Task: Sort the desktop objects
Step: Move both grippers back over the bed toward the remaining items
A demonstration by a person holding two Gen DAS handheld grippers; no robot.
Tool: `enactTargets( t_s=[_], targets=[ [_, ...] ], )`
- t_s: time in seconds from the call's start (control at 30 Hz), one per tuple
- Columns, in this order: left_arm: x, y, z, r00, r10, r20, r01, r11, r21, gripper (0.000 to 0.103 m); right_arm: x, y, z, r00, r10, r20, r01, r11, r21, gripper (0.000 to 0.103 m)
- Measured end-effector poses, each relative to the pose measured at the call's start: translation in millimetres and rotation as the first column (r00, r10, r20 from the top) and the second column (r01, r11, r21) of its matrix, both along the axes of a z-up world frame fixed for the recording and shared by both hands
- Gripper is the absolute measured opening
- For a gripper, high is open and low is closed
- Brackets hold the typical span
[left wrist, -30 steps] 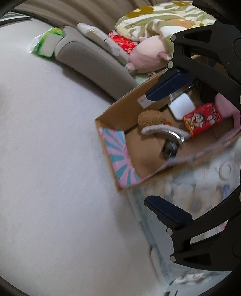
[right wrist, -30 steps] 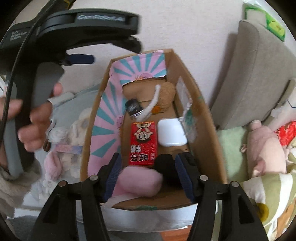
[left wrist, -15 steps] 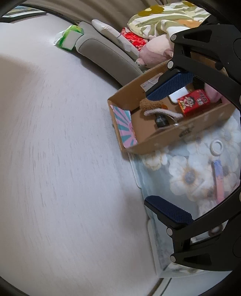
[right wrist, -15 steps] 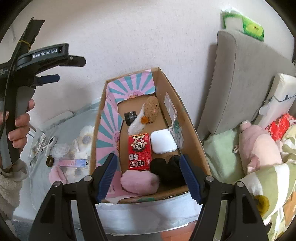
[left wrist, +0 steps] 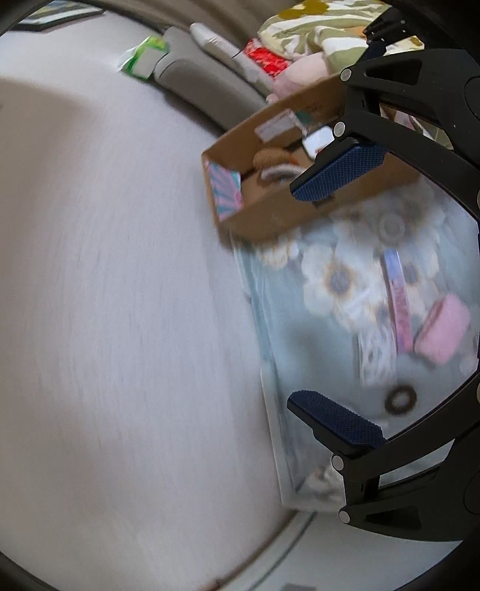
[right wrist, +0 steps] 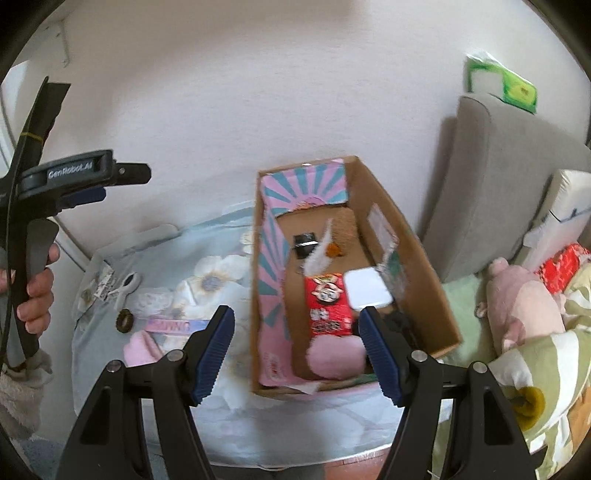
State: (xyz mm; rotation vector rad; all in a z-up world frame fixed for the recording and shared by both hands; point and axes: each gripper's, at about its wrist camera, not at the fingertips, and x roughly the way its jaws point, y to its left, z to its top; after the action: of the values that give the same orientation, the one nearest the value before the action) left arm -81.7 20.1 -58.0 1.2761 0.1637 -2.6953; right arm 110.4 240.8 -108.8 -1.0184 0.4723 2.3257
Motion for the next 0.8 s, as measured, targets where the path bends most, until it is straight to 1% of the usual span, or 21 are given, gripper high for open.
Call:
enactTargets(
  t_s=[0.2, 0.3, 0.43, 0.53, 0.63, 0.7, 0.8],
  targets=[
    [31, -59, 6, 0.990, 0.139, -0.017, -0.139, 0.990, 0.003, 0.102, -26, -19, 3, 0.997, 0.078, -0.001, -0.078, 0.997, 0.028, 0.066],
    [49, -86, 8, 0.978, 0.209, -0.019, -0.209, 0.978, 0.000, 0.102, -43, -25, 0, 0.992, 0.124, 0.004, -0.124, 0.992, 0.026, 0.066],
    [73, -113, 3, 0.957, 0.289, -0.001, -0.289, 0.957, 0.000, 0.102, -65, -35, -5, 0.982, 0.189, 0.015, -0.189, 0.982, 0.019, 0.066],
    [89, -126, -5, 0.943, 0.333, 0.019, -0.333, 0.943, 0.003, 0.102, -79, -43, -11, 0.971, 0.238, 0.025, -0.238, 0.971, 0.001, 0.066],
    [100, -130, -15, 0.933, 0.357, 0.048, -0.359, 0.933, 0.016, 0.102, -90, -51, -18, 0.957, 0.285, 0.049, -0.285, 0.959, -0.008, 0.066],
    [107, -129, -25, 0.928, 0.366, 0.076, -0.369, 0.929, 0.036, 0.102, -96, -55, -21, 0.949, 0.307, 0.067, -0.307, 0.952, -0.010, 0.066],
    [117, -116, -46, 0.925, 0.355, 0.135, -0.367, 0.927, 0.081, 0.102, -103, -58, -24, 0.935, 0.344, 0.085, -0.344, 0.939, -0.019, 0.066]
  ],
)
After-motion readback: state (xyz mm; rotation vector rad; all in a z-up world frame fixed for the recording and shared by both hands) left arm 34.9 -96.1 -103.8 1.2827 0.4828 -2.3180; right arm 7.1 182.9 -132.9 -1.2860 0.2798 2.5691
